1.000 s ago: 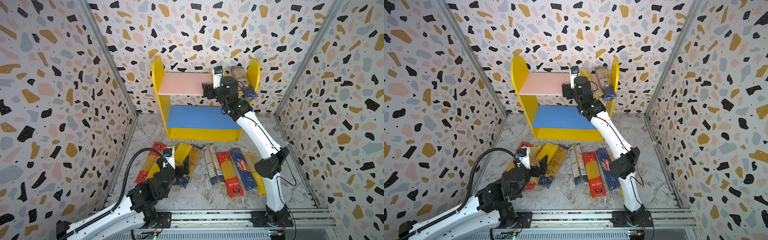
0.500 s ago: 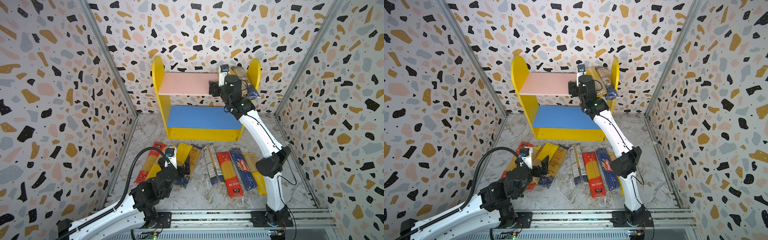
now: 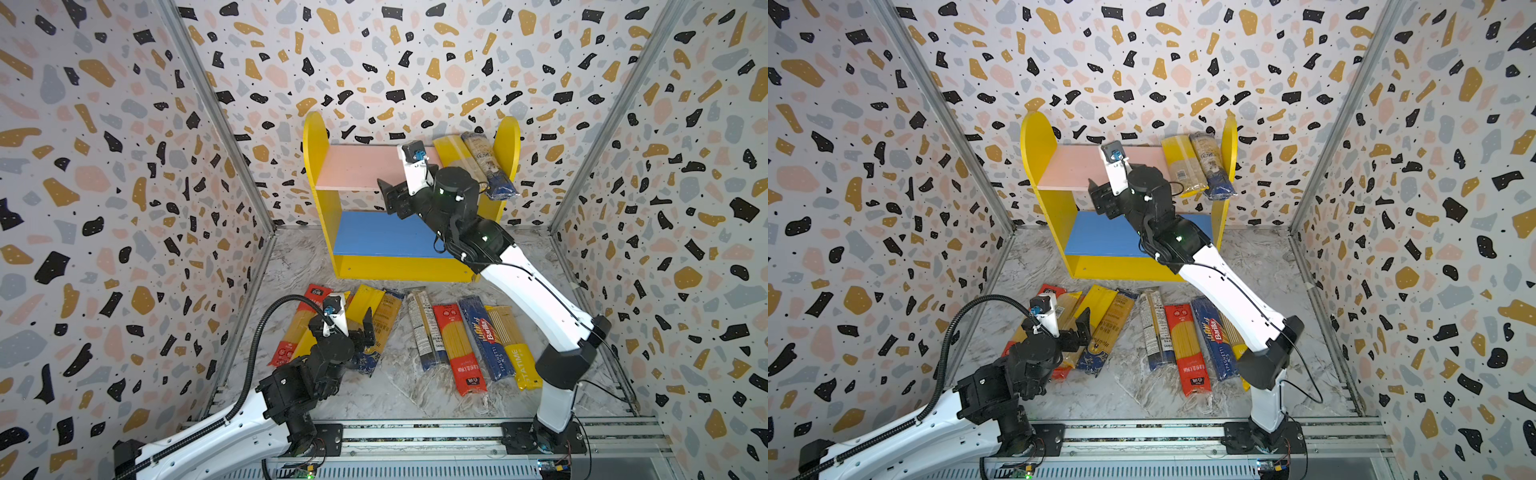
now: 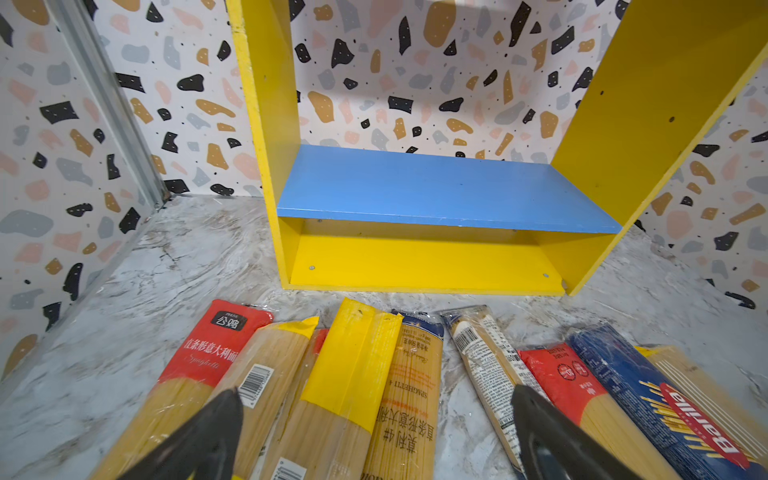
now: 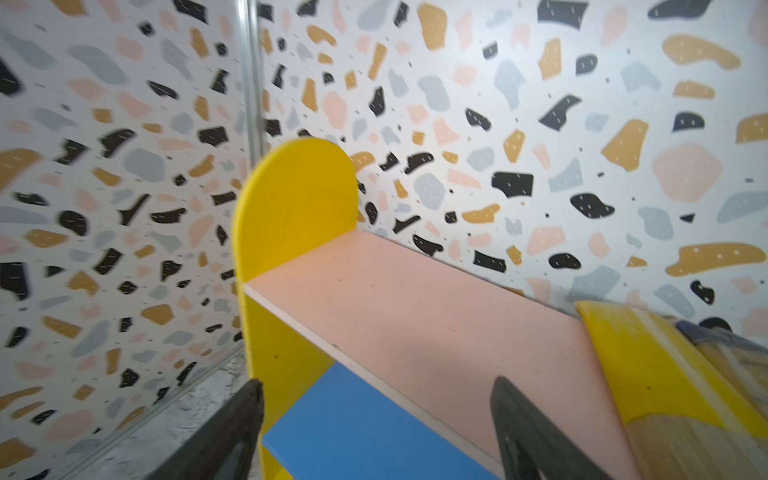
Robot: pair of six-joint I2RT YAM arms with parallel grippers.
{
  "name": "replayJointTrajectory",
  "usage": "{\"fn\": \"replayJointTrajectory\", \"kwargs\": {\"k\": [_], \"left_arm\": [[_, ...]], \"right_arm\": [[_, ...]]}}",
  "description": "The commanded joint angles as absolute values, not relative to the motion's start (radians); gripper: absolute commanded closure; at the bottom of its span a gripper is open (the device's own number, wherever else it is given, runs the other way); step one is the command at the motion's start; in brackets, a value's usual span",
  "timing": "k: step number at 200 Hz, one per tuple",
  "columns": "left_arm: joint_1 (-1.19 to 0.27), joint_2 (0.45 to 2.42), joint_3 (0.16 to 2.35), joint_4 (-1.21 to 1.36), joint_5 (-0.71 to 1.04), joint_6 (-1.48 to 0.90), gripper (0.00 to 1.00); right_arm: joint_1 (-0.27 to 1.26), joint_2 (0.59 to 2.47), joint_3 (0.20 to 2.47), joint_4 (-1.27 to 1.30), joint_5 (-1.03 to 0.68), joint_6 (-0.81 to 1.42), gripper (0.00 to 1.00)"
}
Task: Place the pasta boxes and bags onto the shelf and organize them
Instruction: 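Open the right gripper and draw it back from the shelf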
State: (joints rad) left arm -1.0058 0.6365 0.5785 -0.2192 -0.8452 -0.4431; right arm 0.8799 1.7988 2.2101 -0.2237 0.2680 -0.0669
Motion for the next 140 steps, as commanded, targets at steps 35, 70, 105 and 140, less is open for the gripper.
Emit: {"fn": "replayJointTrajectory", "kwargs": {"k": [35, 70, 105, 140], "left_arm": [[-1.011, 0.691, 0.578, -0.168, -0.857, -0.483, 0.01], [-1.011, 0.806, 0.586, -0.107, -0.770, -0.522, 0.01], [-1.030, 0.981, 0.631, -0.064, -0.696, -0.576, 0.01], [-1.116, 1.144, 0.674, -0.030, -0.701, -0.635, 0.00]], "right_arm": [[0.879, 1.366, 1.805, -0.090, 0.479, -0.086, 0.13], [0.878, 1.139, 1.538, -0.142, 0.627, -0.013, 0.13], [0.877, 0.932, 1.306, -0.277, 0.723, 0.143, 0.11], [0.876, 0.817, 1.189, -0.425, 0.763, 0.274, 0.09]]}}
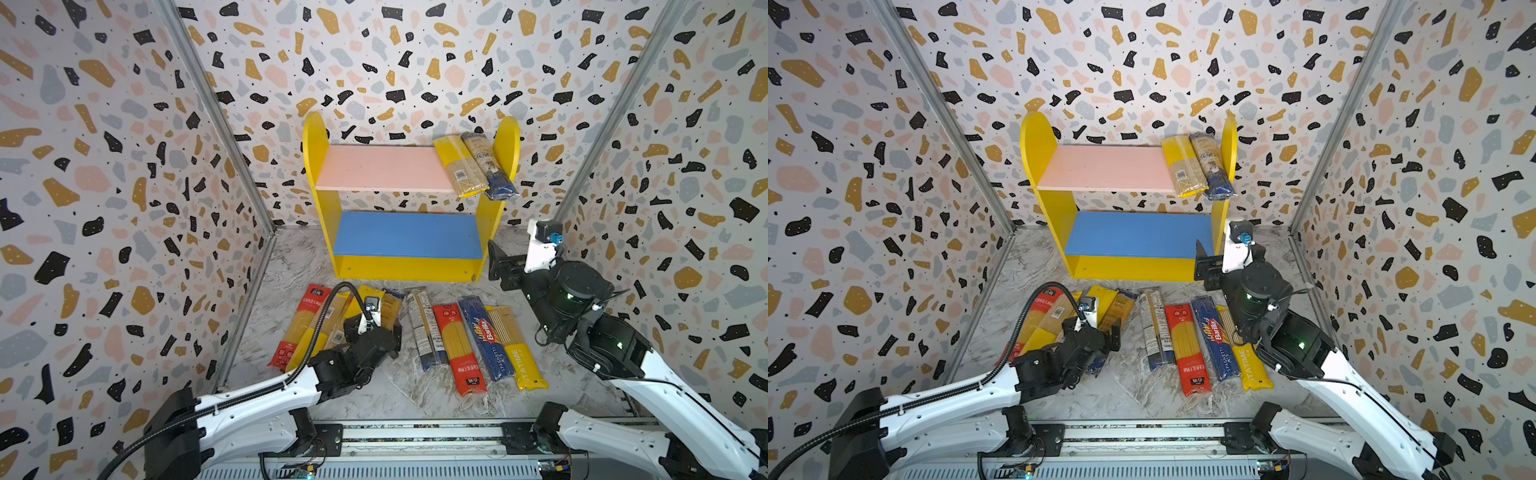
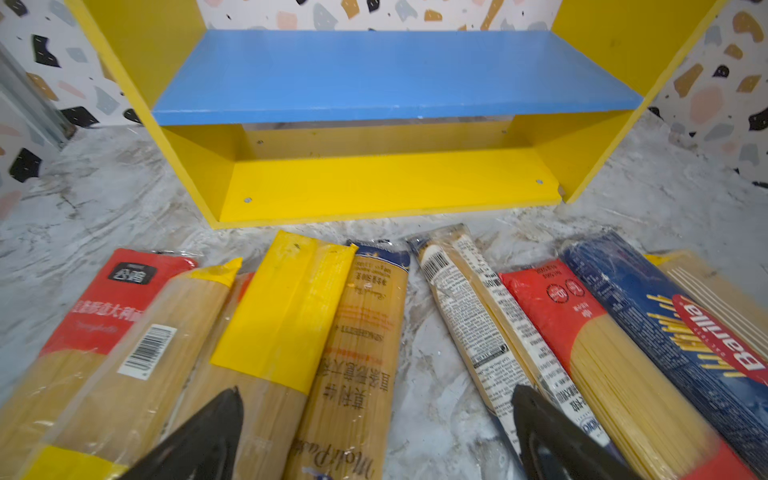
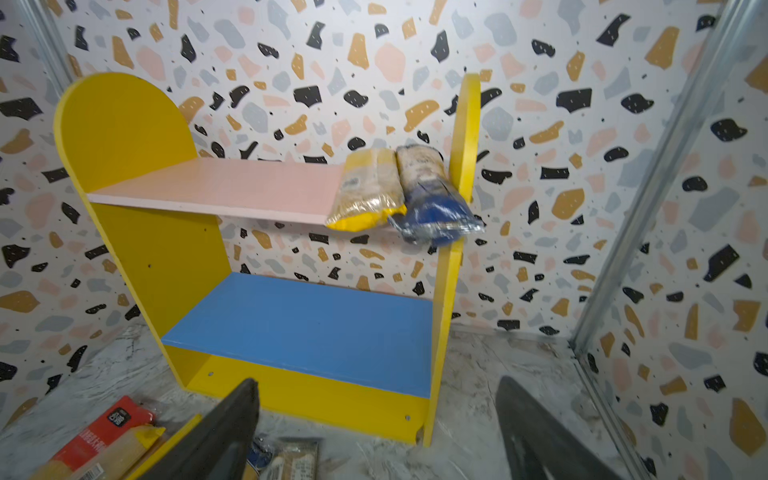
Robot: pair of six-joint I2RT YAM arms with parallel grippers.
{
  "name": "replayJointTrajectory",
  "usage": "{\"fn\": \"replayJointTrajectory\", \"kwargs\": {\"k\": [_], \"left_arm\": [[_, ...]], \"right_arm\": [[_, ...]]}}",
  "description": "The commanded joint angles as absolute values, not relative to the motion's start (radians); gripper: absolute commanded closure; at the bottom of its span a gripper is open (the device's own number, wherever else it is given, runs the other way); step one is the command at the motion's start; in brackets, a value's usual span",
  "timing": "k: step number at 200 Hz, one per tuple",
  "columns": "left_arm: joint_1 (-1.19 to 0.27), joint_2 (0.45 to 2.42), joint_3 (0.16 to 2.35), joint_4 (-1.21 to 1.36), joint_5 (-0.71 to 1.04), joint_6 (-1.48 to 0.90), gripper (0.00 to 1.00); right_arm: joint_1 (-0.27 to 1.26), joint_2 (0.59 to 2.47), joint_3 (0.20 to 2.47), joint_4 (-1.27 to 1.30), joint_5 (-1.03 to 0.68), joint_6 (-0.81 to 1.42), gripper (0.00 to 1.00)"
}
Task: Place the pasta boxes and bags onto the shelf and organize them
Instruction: 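Open the right gripper and draw it back from the shelf, then reach the left gripper to the white-labelled bag while the right arm hovers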
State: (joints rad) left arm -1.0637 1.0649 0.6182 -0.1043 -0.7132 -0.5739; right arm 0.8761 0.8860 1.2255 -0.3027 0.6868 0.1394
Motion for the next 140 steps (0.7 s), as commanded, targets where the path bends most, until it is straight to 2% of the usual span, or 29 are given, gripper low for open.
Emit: {"fn": "replayJointTrajectory", "kwargs": {"k": [1, 40, 75, 109, 140], "left_arm": [[-1.119, 1.148, 0.674, -0.030, -0.701, -0.637, 0.00], [-1.166, 1.314, 0.701, -0.025, -0.703, -0.740, 0.01], [-1.164, 1.367, 0.687, -0.095, -0.757, -0.794, 0.00], [-1.115, 1.275, 0.621, -0.142, -0.768, -0.800, 0.00], [-0.998, 1.131, 0.534, -0.083, -0.637, -0.727, 0.00]], "right_arm": [[0.875, 0.814, 1.187, -0.429, 0.765, 0.277, 0.09], [0.873, 0.744, 1.139, -0.502, 0.766, 0.331, 0.08], [0.871, 0.734, 1.097, -0.495, 0.723, 0.331, 0.08], [0.868, 0.756, 1.065, -0.464, 0.663, 0.321, 0.06], [0.847, 0.789, 1.064, -0.451, 0.587, 0.317, 0.06]]}}
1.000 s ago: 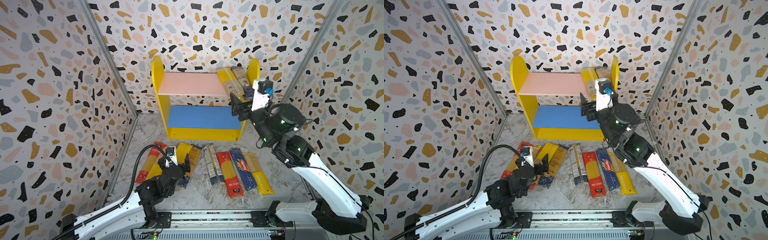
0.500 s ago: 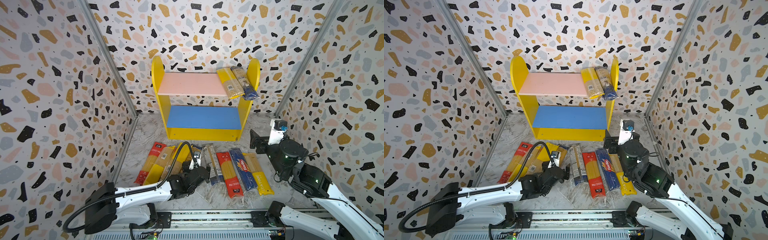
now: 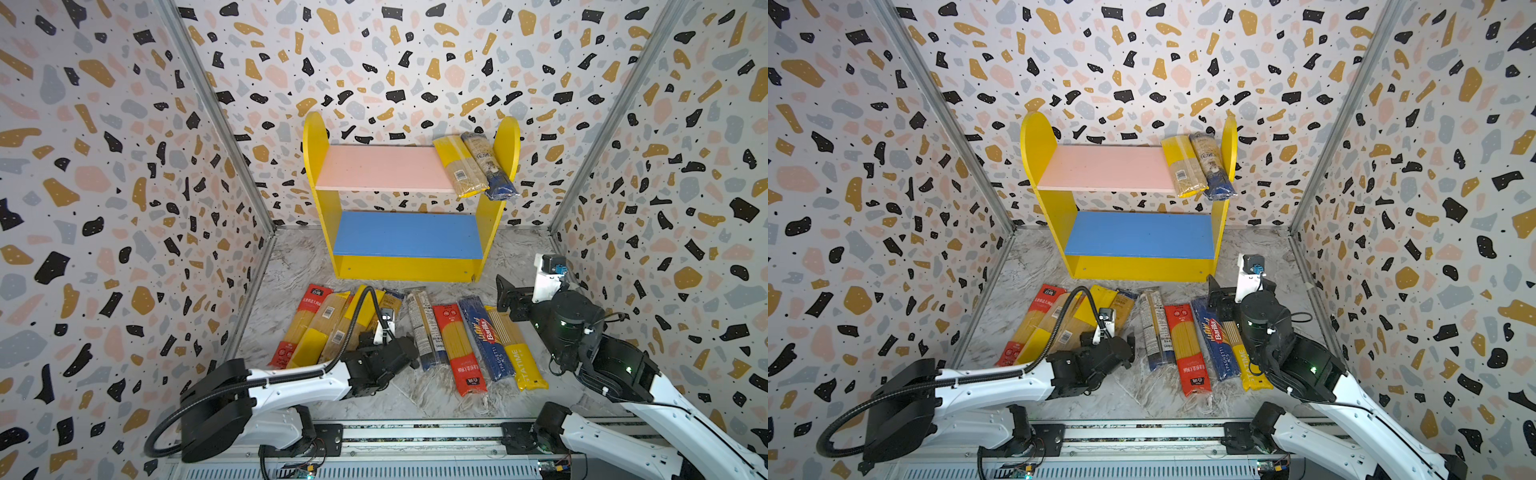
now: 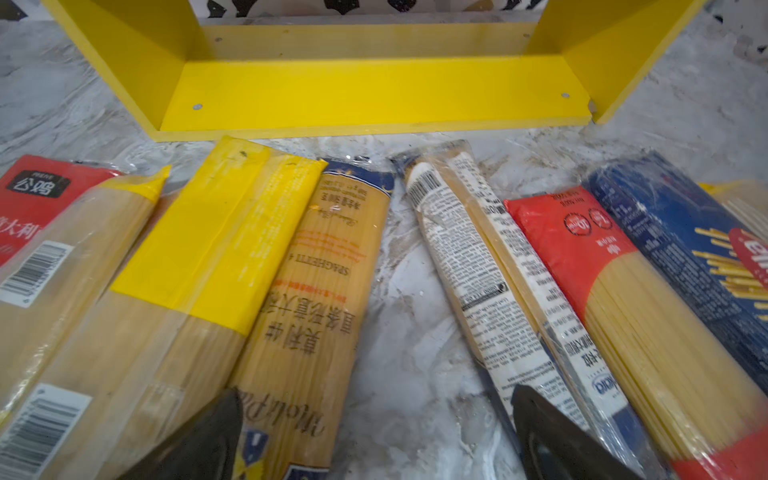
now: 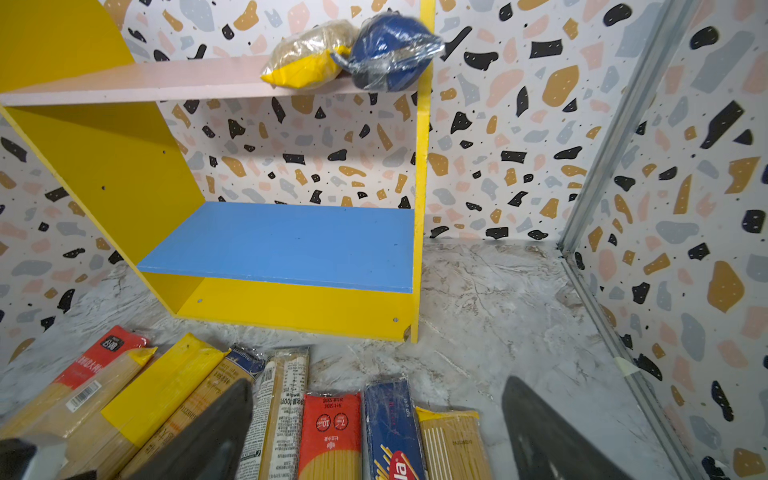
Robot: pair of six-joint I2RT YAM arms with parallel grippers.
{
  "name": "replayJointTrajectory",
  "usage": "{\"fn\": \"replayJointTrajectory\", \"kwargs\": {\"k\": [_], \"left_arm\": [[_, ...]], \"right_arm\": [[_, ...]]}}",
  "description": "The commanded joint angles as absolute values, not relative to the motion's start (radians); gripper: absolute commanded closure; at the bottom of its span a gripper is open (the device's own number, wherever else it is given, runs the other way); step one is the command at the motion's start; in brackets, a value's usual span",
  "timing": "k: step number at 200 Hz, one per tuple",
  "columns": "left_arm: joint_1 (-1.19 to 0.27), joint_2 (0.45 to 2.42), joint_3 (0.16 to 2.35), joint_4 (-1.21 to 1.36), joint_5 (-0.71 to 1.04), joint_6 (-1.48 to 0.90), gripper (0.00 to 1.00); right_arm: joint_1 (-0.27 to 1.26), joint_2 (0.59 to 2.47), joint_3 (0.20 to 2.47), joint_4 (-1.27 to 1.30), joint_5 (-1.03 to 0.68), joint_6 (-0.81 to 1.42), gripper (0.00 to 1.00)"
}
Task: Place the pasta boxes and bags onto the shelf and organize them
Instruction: 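Reach the left gripper to the white-labelled bag while the right arm hovers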
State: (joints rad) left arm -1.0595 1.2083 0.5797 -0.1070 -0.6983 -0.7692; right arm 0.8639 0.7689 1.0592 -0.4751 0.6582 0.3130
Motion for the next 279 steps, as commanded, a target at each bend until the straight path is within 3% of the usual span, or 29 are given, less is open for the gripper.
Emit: {"fn": "replayJointTrajectory", "kwargs": {"k": [1, 27, 92, 136, 201, 235, 279], "left_arm": [[-0.997, 1.129, 0.534, -0.082, -0.636, -0.725, 0.00], [-0.996, 1.175, 0.577, -0.068, -0.580, -0.716, 0.00], [-1.109, 1.563, 0.805, -0.023, -0.488, -0.770, 0.00], [-1.132, 1.716, 0.913, -0.024, -0.429, -0.784, 0.00], [-1.134, 1.835, 0.992, -0.123, -0.450, -0.789, 0.08], [-1.104, 1.839, 0.950, -0.160, -0.450, -0.802, 0.27], [-1.095, 1.747, 0.856, -0.191, -0.484, -0.828, 0.24]], "right_arm": [[0.845, 0.790, 1.064, -0.451, 0.585, 0.317, 0.06], [0.788, 0.817, 1.069, -0.463, 0.532, 0.328, 0.05], [0.640, 0.802, 1.033, -0.469, 0.402, 0.338, 0.05], [0.598, 0.783, 1.016, -0.478, 0.374, 0.332, 0.05], [0.536, 0.757, 0.983, -0.469, 0.305, 0.328, 0.05], [0.516, 0.746, 0.971, -0.466, 0.284, 0.329, 0.05], [0.508, 0.740, 0.960, -0.456, 0.256, 0.331, 0.05]]}}
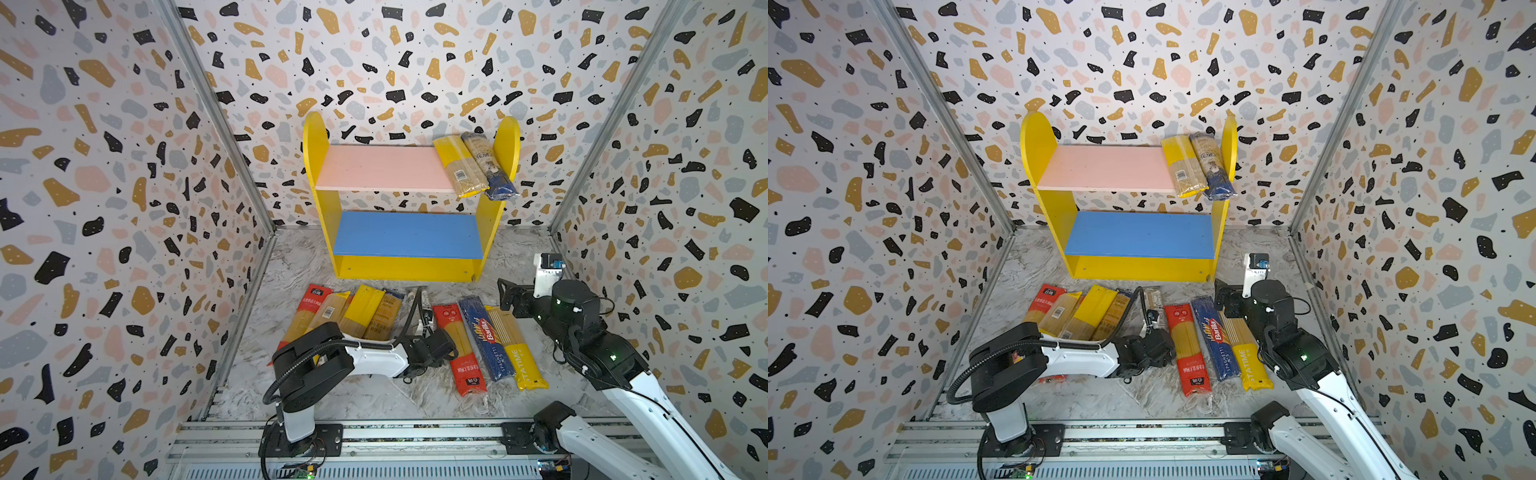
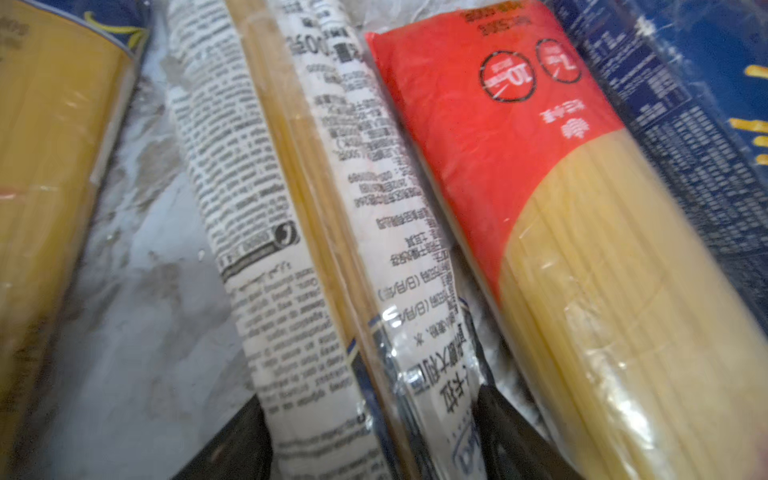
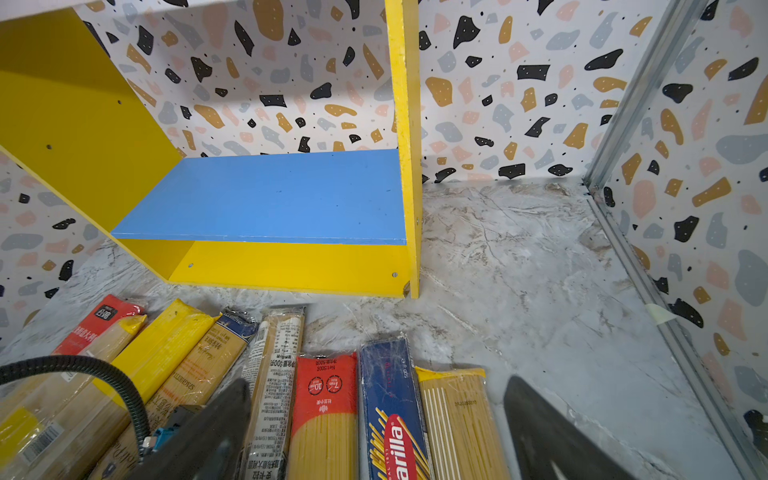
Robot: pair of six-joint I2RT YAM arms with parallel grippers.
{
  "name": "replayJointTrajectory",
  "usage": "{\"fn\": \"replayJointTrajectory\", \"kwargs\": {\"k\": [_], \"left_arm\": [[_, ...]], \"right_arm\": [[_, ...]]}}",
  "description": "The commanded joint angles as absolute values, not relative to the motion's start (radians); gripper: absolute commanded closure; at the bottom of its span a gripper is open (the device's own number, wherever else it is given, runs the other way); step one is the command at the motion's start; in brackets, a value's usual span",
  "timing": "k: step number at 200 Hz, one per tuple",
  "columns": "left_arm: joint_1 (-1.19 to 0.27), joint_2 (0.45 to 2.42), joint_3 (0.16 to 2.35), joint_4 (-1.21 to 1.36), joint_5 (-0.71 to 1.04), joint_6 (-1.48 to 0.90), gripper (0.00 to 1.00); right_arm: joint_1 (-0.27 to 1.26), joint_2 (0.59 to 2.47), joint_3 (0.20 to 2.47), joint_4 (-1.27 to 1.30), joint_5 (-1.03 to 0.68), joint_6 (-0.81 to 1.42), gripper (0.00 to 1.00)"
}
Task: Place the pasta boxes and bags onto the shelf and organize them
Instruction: 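Reach the left gripper to the white-labelled bag while the right arm hovers, then close the left gripper on the white-labelled bag's end and lift it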
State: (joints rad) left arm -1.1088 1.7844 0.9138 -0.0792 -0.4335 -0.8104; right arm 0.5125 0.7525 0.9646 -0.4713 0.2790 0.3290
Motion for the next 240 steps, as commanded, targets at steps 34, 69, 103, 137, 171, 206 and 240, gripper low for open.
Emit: {"fn": "replayJointTrajectory", "kwargs": {"k": [34, 69, 103, 137, 171, 206, 240], "left_arm": [[-1.097, 1.696, 0.827, -0.192, -0.490, -0.820, 0.15], [-1.105, 1.675, 0.846, -0.133, -0.490, -0.778, 0.05], [-1.104, 1.705, 0.886, -0.100, -0.463, -0.744, 0.02], [-1.105, 1.754, 0.906, -0.067, -0.444, -0.745, 0.02], [-1.104, 1.786, 0.919, -0.055, -0.437, -0.753, 0.01], [-1.100, 1.811, 0.887, -0.032, -0.436, -0.779, 0.01], [-1.089, 1.842, 0.852, 0.004, -0.406, -0.788, 0.18]], "right_arm": [[0.506, 0.739, 0.952, -0.445, 0.223, 0.333, 0.05], [0.506, 0.738, 0.953, -0.444, 0.201, 0.333, 0.04], [0.506, 0.737, 0.966, -0.465, 0.204, 0.337, 0.04], [0.506, 0.737, 0.964, -0.468, 0.183, 0.343, 0.04], [0.505, 0.743, 0.966, -0.477, 0.174, 0.346, 0.02], [0.505, 0.744, 0.974, -0.480, 0.175, 0.347, 0.01], [0.505, 0.746, 0.981, -0.484, 0.177, 0.343, 0.00]]}}
